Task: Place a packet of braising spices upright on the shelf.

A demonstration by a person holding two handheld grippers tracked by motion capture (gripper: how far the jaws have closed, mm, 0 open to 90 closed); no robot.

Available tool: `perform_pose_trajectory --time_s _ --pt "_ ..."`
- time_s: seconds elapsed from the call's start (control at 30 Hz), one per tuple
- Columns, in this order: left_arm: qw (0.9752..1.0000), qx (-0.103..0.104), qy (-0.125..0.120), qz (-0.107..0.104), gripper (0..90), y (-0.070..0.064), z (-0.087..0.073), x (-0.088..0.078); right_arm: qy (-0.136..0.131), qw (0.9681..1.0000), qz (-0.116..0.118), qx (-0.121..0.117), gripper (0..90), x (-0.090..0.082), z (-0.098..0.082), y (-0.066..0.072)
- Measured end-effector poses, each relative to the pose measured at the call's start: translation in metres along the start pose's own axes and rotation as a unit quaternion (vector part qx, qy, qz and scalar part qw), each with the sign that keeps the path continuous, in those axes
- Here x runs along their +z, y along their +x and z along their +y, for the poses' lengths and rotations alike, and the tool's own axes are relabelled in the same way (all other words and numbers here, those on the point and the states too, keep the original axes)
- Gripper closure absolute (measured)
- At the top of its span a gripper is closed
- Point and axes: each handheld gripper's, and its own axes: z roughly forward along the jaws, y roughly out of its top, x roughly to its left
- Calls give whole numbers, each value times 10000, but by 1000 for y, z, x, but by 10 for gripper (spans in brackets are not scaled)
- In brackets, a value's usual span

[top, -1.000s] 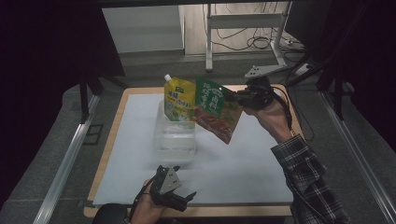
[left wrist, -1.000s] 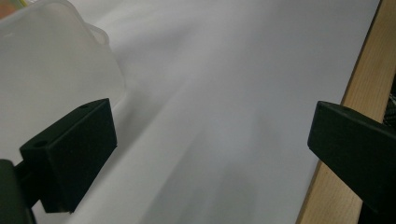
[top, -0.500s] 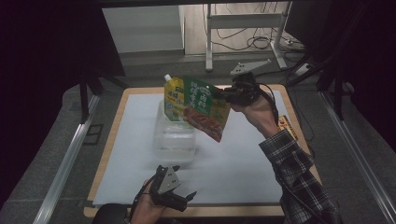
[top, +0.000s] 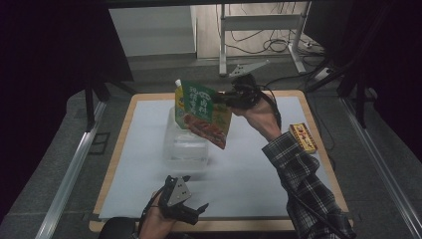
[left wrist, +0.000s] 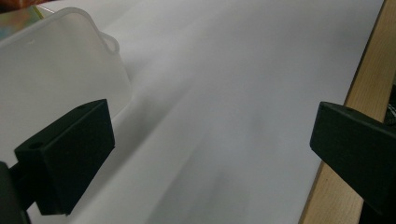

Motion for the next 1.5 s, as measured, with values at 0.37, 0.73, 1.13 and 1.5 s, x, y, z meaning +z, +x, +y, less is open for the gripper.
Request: perform_pose_trajectory --time_s 0.37,0.73,1.13,1.5 --pt "10000 16 11 3 0 0 0 0 36 9998 175 -33 893 29 8 4" --pt "10000 23 31 -14 0 -1 0 1 -9 9995 313 -40 893 52 15 7" --pt "9999 60 91 -41 0 -1 0 1 -14 9993 369 13 892 70 8 5" --pt "9998 72 151 -55 0 -1 0 2 -43 9987 438 245 892 89 -11 -2"
